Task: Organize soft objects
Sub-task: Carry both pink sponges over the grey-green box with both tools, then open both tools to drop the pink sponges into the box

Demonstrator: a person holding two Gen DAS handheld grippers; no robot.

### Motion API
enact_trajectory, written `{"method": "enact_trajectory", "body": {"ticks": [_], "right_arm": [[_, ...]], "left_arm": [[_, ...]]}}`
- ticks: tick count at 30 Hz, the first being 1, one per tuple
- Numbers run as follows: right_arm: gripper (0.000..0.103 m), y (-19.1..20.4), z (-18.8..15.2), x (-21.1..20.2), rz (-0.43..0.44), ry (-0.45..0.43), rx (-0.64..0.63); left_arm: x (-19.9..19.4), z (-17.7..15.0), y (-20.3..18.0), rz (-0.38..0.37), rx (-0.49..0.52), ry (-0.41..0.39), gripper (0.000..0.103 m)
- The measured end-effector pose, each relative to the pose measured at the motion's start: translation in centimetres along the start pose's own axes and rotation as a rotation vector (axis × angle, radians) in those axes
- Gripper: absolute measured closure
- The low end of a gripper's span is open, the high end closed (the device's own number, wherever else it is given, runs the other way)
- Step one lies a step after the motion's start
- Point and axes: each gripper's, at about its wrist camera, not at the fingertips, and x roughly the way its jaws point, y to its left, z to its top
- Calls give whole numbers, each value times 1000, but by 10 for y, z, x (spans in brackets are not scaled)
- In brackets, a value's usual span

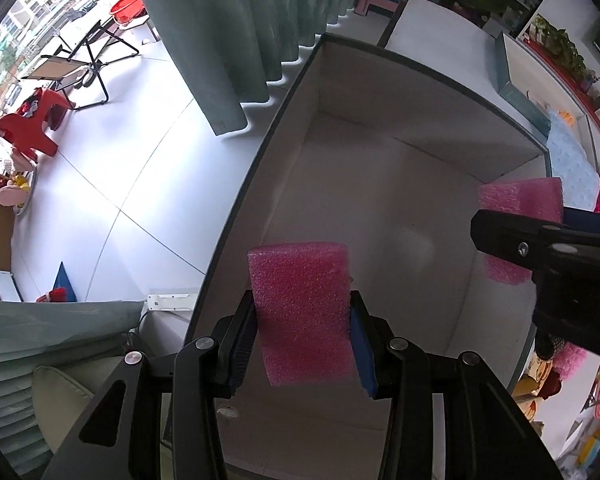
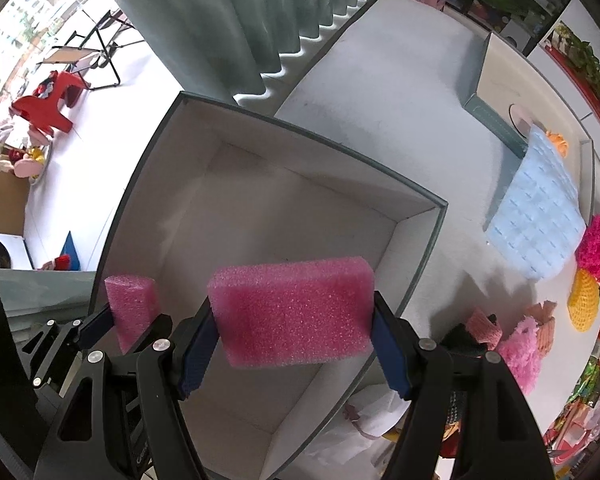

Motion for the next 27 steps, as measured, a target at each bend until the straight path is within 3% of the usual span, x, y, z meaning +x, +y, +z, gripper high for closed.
{"method": "enact_trajectory", "body": {"ticks": [27], "right_arm": [[29, -2, -7, 20, -18, 47, 3]], "left_arm": [[14, -12, -12, 13, 25, 36, 58]]}}
